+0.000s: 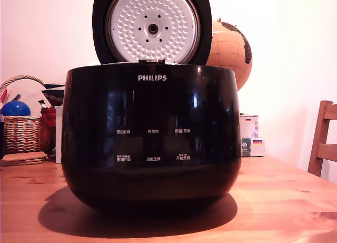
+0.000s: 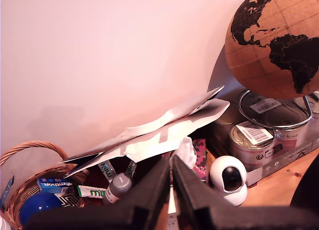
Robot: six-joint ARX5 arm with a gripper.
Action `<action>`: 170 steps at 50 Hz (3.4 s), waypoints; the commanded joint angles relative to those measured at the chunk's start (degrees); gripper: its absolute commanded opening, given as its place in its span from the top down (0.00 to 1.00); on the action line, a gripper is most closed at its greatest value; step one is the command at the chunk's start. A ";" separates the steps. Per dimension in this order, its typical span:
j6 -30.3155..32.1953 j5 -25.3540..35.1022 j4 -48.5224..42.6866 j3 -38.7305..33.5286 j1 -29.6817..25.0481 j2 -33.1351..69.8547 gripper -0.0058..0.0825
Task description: Close the rice cooker by pressing the lid down with medium force
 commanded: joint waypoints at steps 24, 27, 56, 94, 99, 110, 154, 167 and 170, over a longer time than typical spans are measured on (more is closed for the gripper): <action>-0.11 0.59 -0.81 -1.46 -0.02 0.00 0.96; -0.24 1.68 -0.28 -1.46 -0.09 0.00 0.96; -11.34 18.23 3.43 3.87 -0.44 10.91 0.96; -18.21 36.06 -5.01 8.55 -6.47 18.64 0.96; -18.10 36.89 -8.76 8.63 -7.28 18.64 0.96; -16.02 37.73 -16.61 9.11 -9.90 18.64 0.96; -8.98 13.99 -17.70 1.31 -24.59 14.16 0.96; -12.61 10.60 -9.01 -8.96 -24.92 7.06 0.96; -13.92 8.98 -6.64 -12.68 -24.92 5.07 0.96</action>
